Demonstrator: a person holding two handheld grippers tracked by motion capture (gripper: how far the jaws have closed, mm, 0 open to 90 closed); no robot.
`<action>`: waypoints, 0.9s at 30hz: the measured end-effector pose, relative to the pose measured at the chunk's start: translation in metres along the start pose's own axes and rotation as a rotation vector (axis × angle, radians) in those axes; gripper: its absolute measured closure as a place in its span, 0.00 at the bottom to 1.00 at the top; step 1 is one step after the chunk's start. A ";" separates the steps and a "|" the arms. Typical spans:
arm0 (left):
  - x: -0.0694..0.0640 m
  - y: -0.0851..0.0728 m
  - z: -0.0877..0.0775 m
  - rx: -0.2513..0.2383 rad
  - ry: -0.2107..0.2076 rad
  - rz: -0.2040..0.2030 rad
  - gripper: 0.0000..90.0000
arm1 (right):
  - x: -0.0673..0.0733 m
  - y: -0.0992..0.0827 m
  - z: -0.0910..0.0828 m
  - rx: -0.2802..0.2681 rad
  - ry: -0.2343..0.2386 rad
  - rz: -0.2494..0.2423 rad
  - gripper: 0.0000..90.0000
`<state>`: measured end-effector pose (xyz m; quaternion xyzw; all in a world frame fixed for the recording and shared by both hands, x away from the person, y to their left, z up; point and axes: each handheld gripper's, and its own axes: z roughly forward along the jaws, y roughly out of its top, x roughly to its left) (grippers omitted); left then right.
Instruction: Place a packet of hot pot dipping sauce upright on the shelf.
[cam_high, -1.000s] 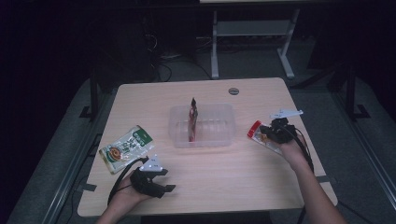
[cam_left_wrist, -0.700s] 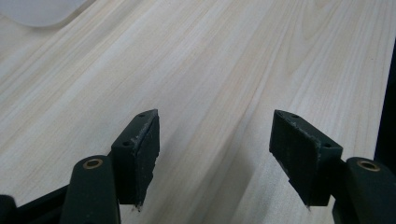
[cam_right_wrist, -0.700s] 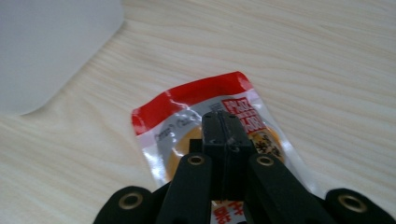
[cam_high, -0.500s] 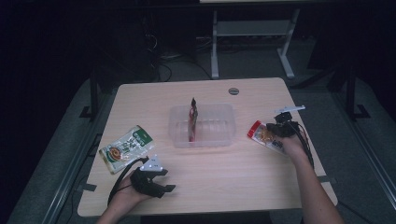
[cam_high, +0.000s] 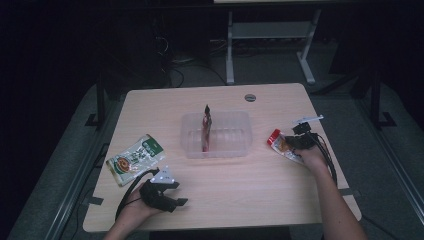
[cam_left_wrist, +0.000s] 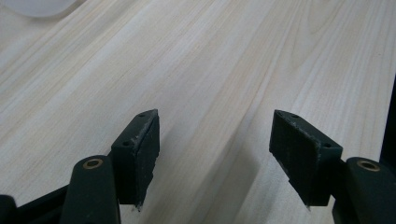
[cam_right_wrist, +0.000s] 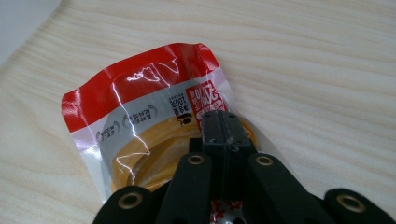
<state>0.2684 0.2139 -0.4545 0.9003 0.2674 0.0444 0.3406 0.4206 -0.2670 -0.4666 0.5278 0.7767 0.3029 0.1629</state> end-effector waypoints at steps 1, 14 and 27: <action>0.000 0.000 0.000 -0.001 0.001 -0.004 0.37 | 0.000 0.000 0.000 0.004 0.012 -0.003 1.00; 0.000 0.000 0.000 0.002 0.000 0.002 0.37 | 0.023 0.001 -0.004 0.059 0.083 -0.103 1.00; -0.002 0.001 -0.001 0.007 -0.003 0.010 0.37 | 0.056 -0.005 -0.008 0.093 0.184 -0.221 1.00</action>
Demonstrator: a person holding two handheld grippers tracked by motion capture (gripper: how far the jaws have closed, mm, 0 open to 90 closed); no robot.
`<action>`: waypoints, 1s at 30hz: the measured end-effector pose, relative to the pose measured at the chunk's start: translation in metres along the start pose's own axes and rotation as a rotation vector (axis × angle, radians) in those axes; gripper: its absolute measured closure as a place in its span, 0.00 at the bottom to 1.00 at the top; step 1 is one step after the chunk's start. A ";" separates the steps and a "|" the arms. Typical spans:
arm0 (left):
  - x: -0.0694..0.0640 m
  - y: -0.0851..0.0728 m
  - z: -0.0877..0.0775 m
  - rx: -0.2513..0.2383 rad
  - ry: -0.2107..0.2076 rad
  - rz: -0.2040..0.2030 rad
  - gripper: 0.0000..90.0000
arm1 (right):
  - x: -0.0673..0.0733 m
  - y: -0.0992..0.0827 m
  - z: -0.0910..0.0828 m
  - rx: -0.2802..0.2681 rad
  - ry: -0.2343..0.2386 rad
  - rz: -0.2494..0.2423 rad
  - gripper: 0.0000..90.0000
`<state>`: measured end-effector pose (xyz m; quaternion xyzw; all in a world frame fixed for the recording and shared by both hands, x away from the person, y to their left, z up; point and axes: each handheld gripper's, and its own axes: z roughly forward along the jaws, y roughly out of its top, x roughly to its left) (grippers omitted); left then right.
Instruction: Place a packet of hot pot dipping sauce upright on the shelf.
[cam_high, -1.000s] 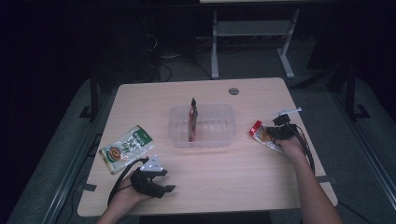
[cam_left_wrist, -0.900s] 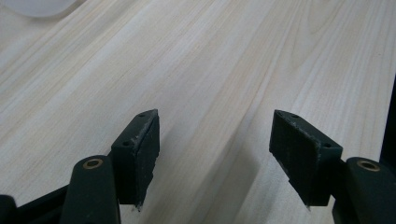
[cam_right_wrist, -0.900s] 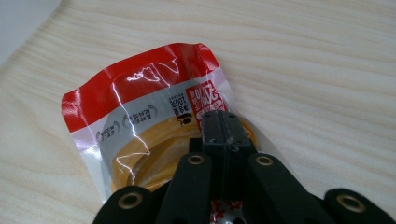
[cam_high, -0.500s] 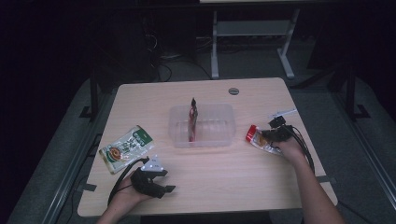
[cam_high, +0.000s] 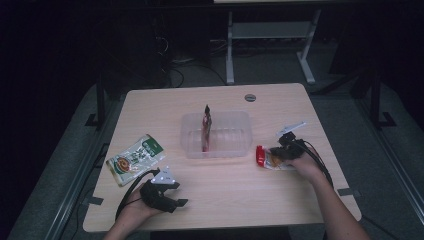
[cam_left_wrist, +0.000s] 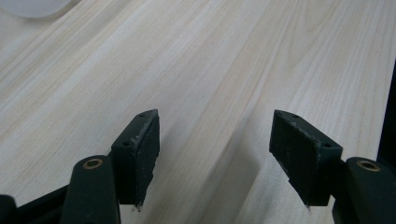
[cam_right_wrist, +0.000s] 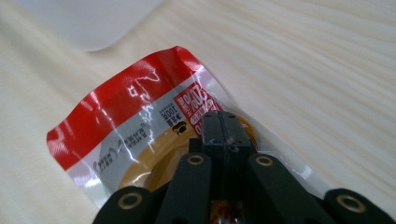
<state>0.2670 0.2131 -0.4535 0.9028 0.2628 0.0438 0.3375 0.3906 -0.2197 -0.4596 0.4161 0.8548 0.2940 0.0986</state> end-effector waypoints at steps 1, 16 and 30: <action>0.000 0.000 0.000 0.000 -0.001 0.000 0.37 | 0.003 0.001 0.000 0.003 0.007 -0.014 1.00; 0.001 0.000 0.000 -0.002 0.000 0.007 0.37 | 0.047 0.011 0.010 0.030 0.150 -0.165 1.00; 0.001 0.000 -0.002 0.000 0.000 0.015 0.37 | 0.057 0.000 -0.019 0.008 0.123 -0.173 1.00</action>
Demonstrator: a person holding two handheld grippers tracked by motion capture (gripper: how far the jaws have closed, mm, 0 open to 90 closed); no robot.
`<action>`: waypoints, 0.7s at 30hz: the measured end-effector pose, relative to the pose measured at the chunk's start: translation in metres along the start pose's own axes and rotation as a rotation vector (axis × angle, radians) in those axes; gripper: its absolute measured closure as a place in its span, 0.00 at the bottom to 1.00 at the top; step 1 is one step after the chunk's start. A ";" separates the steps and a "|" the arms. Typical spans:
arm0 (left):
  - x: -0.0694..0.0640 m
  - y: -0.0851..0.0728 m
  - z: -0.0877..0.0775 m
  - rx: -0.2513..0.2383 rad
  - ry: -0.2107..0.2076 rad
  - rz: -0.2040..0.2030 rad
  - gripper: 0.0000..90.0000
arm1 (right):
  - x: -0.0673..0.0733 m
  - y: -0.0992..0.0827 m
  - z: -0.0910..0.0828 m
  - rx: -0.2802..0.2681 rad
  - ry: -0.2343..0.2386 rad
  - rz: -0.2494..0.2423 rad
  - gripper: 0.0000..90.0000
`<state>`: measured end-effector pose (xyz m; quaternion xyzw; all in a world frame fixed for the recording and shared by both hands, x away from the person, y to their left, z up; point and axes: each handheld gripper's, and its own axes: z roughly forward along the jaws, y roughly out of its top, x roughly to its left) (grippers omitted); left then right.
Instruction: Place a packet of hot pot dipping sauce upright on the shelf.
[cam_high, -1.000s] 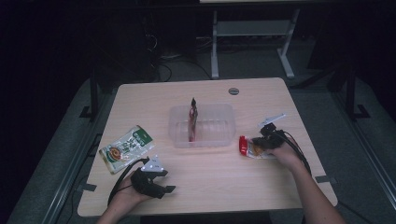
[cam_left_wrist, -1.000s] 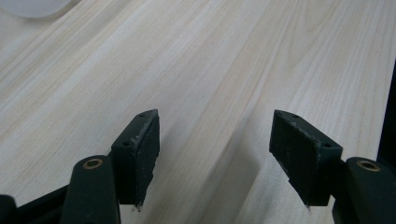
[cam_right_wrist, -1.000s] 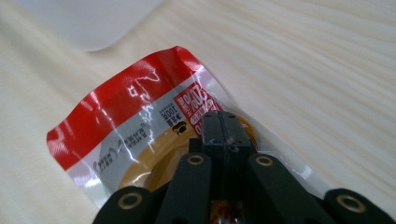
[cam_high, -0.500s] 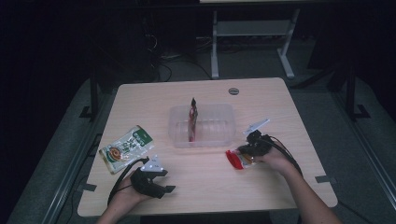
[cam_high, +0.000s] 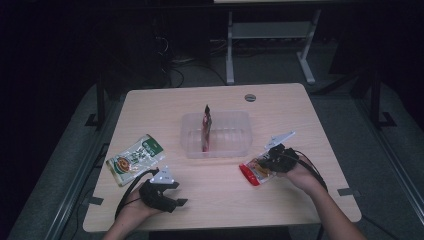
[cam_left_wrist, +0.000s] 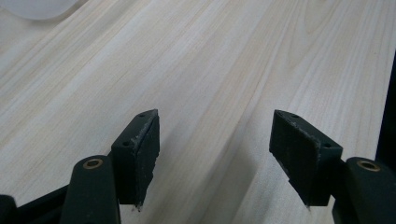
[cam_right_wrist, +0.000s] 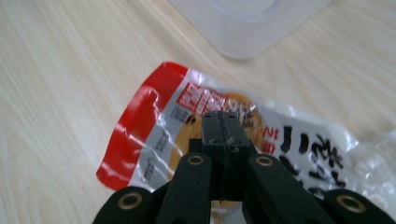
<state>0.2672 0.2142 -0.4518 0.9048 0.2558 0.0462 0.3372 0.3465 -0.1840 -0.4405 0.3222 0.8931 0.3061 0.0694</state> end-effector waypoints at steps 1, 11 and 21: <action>-0.001 0.000 0.000 -0.001 0.001 0.000 0.37 | -0.001 -0.001 0.002 0.013 -0.004 -0.003 1.00; -0.002 0.001 0.003 -0.001 -0.006 -0.009 0.37 | -0.003 -0.002 0.016 0.049 0.018 0.019 1.00; -0.003 0.000 0.002 -0.009 -0.005 -0.019 0.37 | 0.019 0.007 0.025 0.036 0.089 -0.028 1.00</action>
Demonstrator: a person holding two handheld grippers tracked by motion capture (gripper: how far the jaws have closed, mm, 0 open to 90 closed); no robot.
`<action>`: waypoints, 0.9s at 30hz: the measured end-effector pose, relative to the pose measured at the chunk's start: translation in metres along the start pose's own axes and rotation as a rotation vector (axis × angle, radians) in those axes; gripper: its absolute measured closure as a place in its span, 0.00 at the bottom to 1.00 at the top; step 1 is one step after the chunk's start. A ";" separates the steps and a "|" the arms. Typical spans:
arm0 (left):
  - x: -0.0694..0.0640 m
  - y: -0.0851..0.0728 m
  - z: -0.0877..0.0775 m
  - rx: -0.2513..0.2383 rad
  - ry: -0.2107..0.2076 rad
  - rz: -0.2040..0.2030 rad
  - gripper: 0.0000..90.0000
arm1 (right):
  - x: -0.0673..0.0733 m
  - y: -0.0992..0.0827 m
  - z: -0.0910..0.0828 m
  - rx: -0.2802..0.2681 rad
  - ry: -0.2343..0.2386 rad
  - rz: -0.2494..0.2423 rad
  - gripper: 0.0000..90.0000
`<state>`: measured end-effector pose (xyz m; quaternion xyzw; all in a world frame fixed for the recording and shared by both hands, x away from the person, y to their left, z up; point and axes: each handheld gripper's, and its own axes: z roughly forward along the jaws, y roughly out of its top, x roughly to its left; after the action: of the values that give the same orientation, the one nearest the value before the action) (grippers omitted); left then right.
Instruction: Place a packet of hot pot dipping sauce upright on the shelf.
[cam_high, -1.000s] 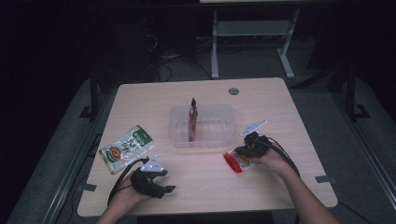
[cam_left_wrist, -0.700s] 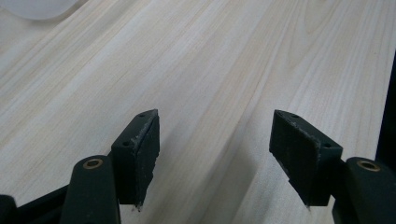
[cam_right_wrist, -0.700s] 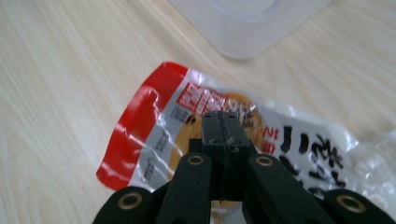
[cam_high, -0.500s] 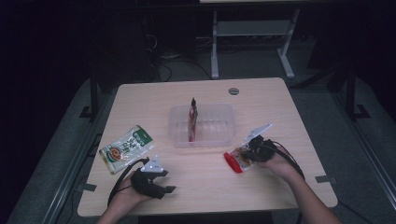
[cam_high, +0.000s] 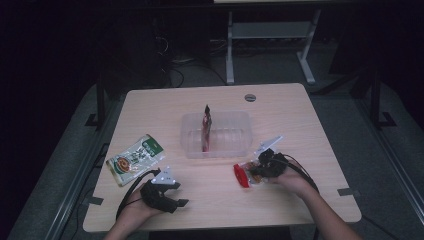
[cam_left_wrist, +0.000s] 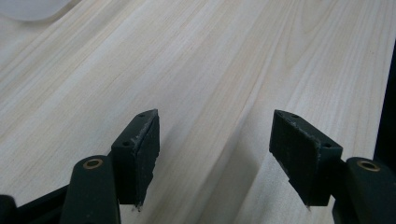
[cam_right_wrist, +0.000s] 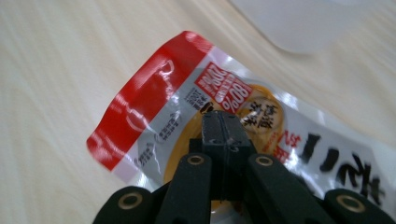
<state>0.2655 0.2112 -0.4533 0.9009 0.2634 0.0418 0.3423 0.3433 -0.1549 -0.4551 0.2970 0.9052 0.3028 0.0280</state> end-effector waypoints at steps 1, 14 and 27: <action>0.000 0.000 0.000 0.000 0.000 0.001 0.37 | 0.004 0.002 0.002 0.001 0.013 -0.010 1.00; 0.000 0.001 0.000 0.003 -0.004 0.020 0.37 | 0.049 0.026 0.026 0.007 0.089 -0.154 1.00; -0.006 0.005 -0.001 -0.021 -0.024 0.030 0.38 | 0.089 0.039 0.039 0.008 0.195 -0.283 1.00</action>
<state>0.2621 0.2054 -0.4489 0.9015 0.2454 0.0391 0.3543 0.2991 -0.0600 -0.4530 0.1361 0.9376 0.3196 -0.0185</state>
